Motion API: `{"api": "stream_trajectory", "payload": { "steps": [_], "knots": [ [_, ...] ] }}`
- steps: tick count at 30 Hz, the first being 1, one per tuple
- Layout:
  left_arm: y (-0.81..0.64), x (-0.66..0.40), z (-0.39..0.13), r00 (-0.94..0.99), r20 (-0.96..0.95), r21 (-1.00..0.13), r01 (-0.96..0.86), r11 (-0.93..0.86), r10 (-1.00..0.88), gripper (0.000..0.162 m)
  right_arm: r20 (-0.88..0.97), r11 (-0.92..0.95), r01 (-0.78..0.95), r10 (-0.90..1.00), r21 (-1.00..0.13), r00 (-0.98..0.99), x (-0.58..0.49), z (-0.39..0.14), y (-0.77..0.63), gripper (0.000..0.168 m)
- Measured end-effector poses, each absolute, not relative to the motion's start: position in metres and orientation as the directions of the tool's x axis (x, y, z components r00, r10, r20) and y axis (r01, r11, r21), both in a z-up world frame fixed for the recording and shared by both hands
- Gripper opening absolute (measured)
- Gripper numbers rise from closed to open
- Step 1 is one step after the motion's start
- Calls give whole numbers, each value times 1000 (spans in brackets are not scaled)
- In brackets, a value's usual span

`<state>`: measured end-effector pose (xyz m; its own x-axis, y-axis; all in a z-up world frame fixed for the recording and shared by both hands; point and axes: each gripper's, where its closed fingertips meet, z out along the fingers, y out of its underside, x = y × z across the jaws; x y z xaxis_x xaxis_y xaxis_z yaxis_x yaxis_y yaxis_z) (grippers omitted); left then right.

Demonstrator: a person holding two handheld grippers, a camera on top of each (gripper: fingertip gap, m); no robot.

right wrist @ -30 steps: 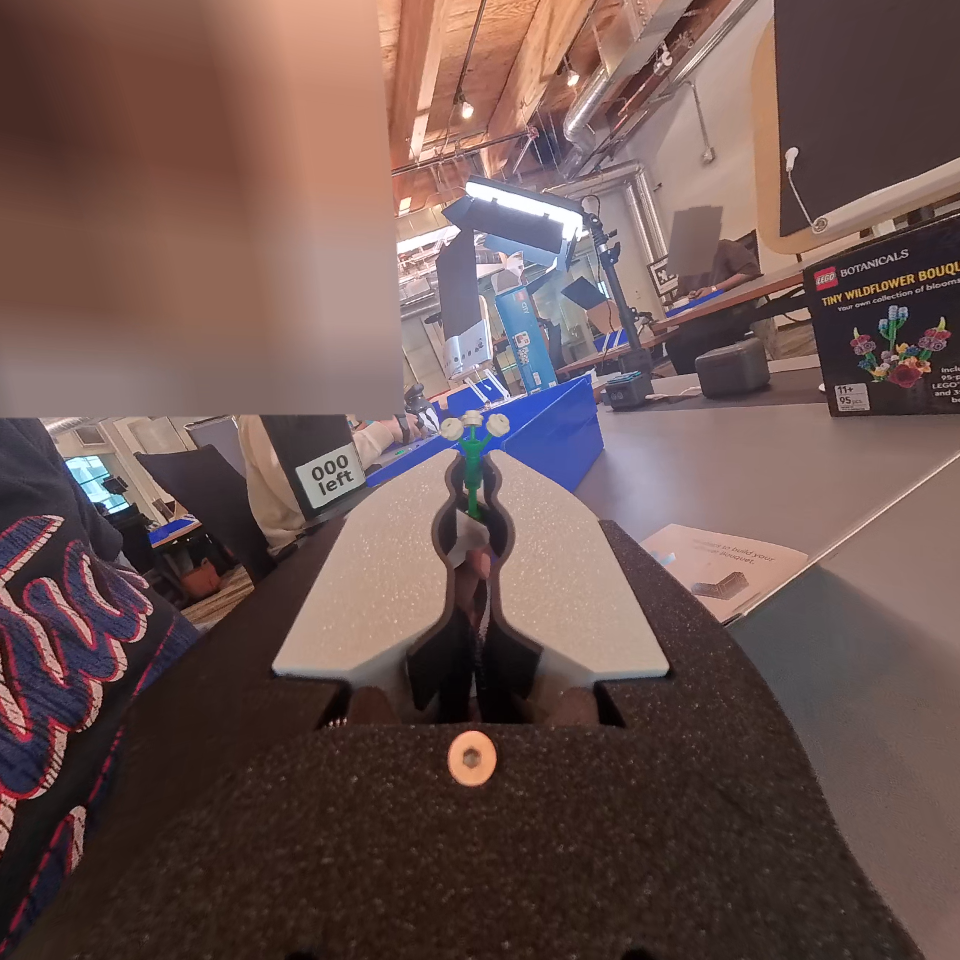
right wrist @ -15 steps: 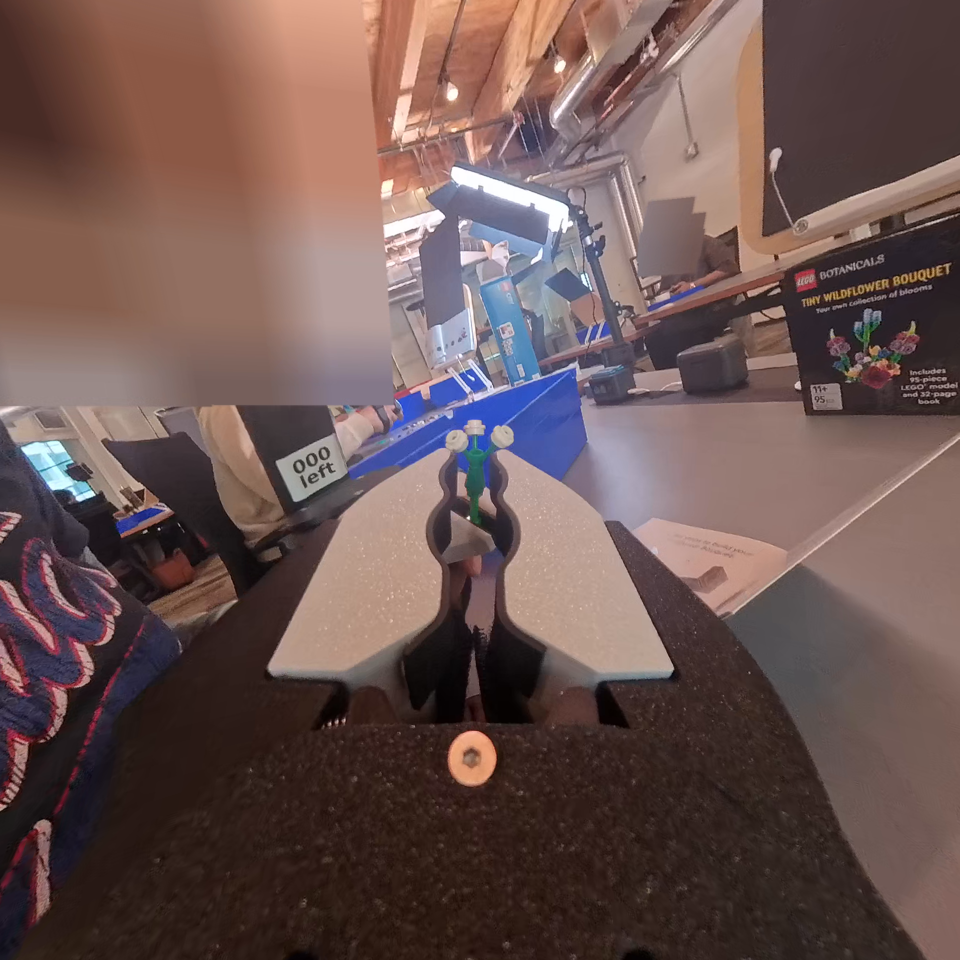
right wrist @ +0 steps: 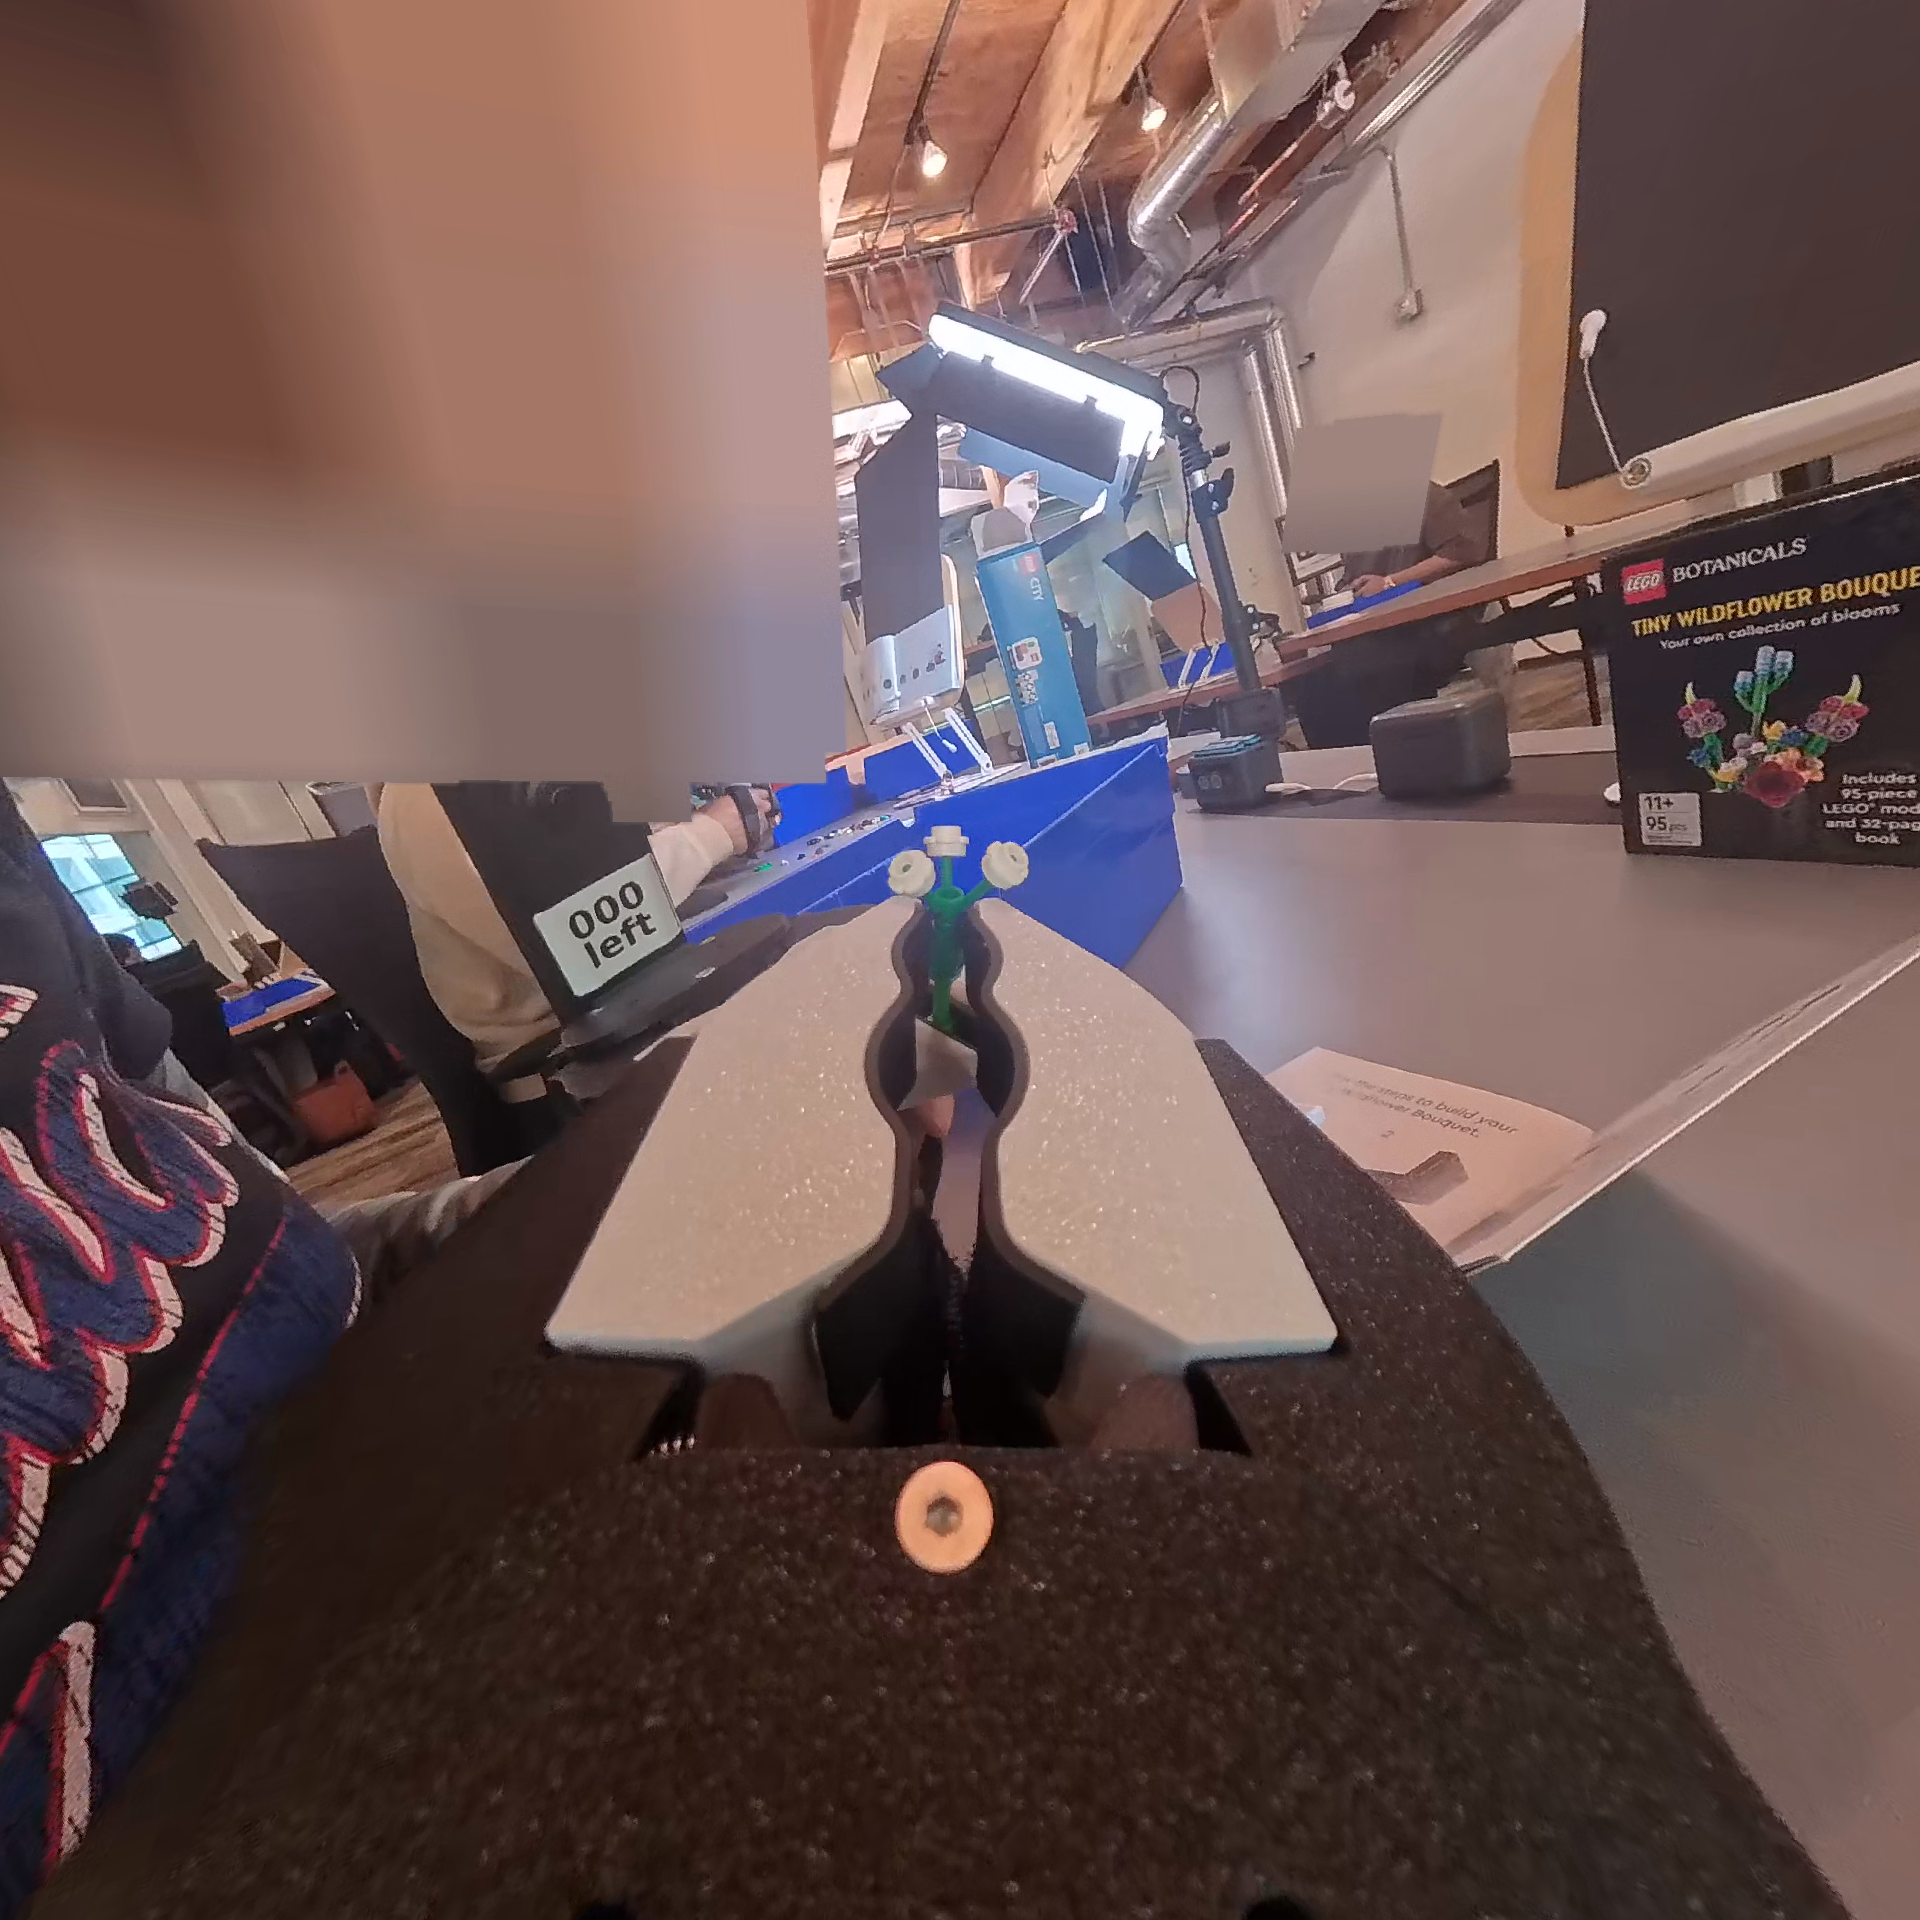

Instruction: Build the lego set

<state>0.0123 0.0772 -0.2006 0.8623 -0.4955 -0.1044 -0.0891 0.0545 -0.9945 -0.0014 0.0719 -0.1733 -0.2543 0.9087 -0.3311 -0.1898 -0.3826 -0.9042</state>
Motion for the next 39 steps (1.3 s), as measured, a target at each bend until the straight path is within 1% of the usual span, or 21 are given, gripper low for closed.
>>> {"api": "stream_trajectory", "payload": {
  "steps": [1,3,8,11,15,16,18,19,23,27,29,31,34,39],
  "knots": [
    [78,12,-200,863,-100,-995,-83,56,-495,4,-338,-390,-193,906,-900,-255,-1,-172,73,7],
    [81,9,-195,878,-94,-995,-67,74,-469,4,-342,-393,-194,906,-899,-250,0,-172,74,19],
    [82,6,-197,891,-150,-989,-125,85,-429,5,-294,-331,-176,933,-927,-205,-3,-175,71,15],
    [81,6,-198,890,-182,-983,-158,91,-419,5,-278,-312,-184,942,-932,-188,-3,-174,72,8],
    [81,8,-196,889,-213,-977,-184,111,-406,5,-260,-294,-185,947,-938,-188,0,-172,71,7],
    [81,8,-195,893,-209,-977,-179,113,-399,7,-264,-298,-191,947,-935,-185,1,-170,72,7],
    [83,4,-196,902,-194,-981,-168,100,-385,22,-275,-305,-227,949,-925,-153,8,-160,84,7],
    [84,3,-197,906,-183,-983,-162,89,-382,27,-273,-293,-227,955,-929,-115,11,-157,96,8],
    [83,2,-194,908,-182,-982,-152,109,-379,31,-210,-193,-142,972,-971,110,25,-155,169,8],
    [83,4,-194,900,-209,-977,-177,118,-382,32,-106,-121,40,960,-992,259,24,-182,244,8],
    [84,3,-197,899,-232,-972,-208,106,-371,32,-95,-132,117,956,-984,279,18,-205,271,8],
    [84,1,-199,899,-260,-966,-238,103,-354,32,-134,-185,165,950,-969,282,12,-225,288,8],
    [85,-1,-200,902,-252,-968,-234,93,-351,31,-135,-215,234,939,-948,315,7,-250,305,8],
    [84,-1,-197,909,-208,-978,-186,95,-362,31,-99,-201,284,937,-938,334,4,-254,308,8]
  ]
}}
